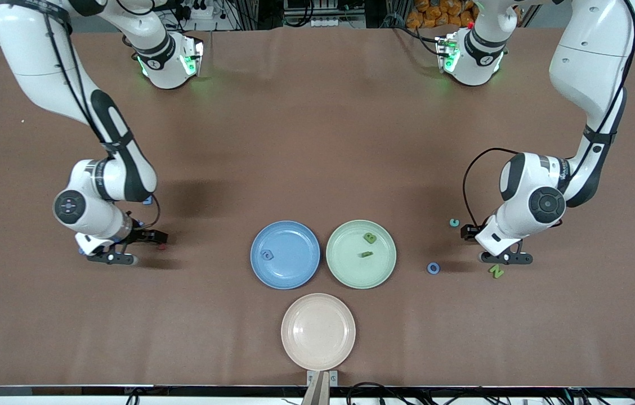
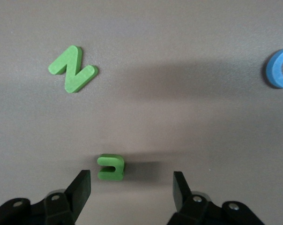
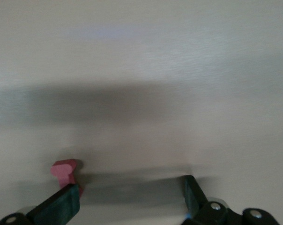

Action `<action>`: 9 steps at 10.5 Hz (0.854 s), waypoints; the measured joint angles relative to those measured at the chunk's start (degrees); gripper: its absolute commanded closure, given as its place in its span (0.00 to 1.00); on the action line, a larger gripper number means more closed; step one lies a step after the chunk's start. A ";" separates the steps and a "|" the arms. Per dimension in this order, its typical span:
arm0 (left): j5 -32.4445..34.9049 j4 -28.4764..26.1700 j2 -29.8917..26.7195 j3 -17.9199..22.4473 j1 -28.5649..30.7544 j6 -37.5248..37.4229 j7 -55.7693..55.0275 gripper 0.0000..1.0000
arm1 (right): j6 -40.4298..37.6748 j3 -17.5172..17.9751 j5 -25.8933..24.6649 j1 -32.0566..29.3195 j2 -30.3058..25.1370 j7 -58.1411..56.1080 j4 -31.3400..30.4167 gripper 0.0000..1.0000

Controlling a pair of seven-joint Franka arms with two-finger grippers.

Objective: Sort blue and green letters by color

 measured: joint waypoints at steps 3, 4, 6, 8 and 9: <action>0.02 -0.81 0.10 0.11 0.18 1.34 0.00 0.25 | 0.09 -0.35 0.11 0.26 -0.42 1.71 0.31 0.00; 0.03 -0.90 0.27 0.15 0.22 1.90 0.00 0.26 | -1.92 -0.51 0.11 -0.43 -1.75 1.59 0.75 0.00; 2.69 -1.03 0.71 0.23 1.42 2.84 0.00 0.30 | -13.42 -0.63 0.17 -0.94 -8.66 1.58 3.56 0.00; 4.34 -1.11 0.93 0.22 2.87 3.29 0.00 0.32 | -30.77 -1.06 0.21 -1.63 -18.55 1.61 8.10 0.00; 4.38 -1.12 1.00 0.21 2.95 3.36 0.00 0.32 | -36.50 -1.11 0.21 -2.32 -21.74 2.16 9.49 0.00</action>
